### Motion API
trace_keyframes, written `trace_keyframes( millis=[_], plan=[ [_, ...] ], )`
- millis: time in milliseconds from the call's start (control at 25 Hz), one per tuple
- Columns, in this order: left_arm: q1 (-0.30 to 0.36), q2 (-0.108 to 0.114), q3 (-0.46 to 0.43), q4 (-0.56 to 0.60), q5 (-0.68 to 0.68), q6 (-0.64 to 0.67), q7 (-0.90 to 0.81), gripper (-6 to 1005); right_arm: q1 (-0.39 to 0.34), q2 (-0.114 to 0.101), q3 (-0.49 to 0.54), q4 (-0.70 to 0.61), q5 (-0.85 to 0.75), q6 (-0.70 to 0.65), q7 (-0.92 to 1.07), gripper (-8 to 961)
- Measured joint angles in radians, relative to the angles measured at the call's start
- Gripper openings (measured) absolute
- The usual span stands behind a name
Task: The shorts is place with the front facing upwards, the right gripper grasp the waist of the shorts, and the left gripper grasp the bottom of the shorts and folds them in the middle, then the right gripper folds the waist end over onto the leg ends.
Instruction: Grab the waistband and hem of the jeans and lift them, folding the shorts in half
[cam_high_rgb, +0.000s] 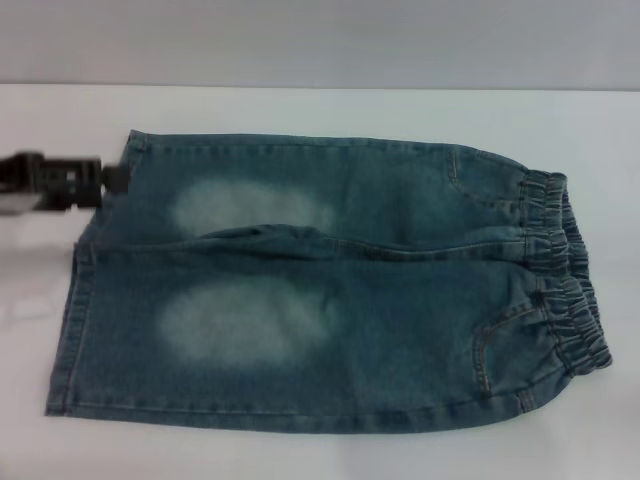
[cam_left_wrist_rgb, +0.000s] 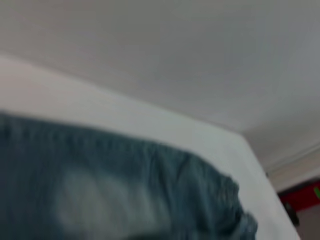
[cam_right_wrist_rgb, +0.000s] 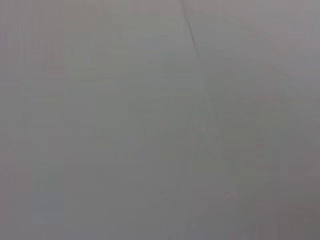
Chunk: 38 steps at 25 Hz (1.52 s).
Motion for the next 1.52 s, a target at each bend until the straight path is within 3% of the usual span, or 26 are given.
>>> trace_keyframes(
  millis=[440, 720, 1160, 1520],
  plan=[
    [0.045, 0.011, -0.048, -0.010, 0.211, 0.112, -0.014, 804, 0.011, 0.000, 0.001, -0.007, 0.000, 0.029, -0.003, 516],
    [0.069, 0.004, -0.050, -0.011, 0.267, 0.126, -0.021, 802, 0.017, 0.000, 0.001, -0.007, 0.000, 0.051, -0.006, 515],
    [0.069, -0.029, -0.050, -0.011, 0.414, 0.096, -0.028, 798, 0.021, 0.000, 0.001, -0.007, 0.000, 0.063, -0.008, 515],
    [0.065, -0.037, -0.048, -0.011, 0.470, 0.072, -0.037, 795, 0.020, 0.000, 0.001, -0.007, 0.000, 0.064, -0.008, 515]
  ],
)
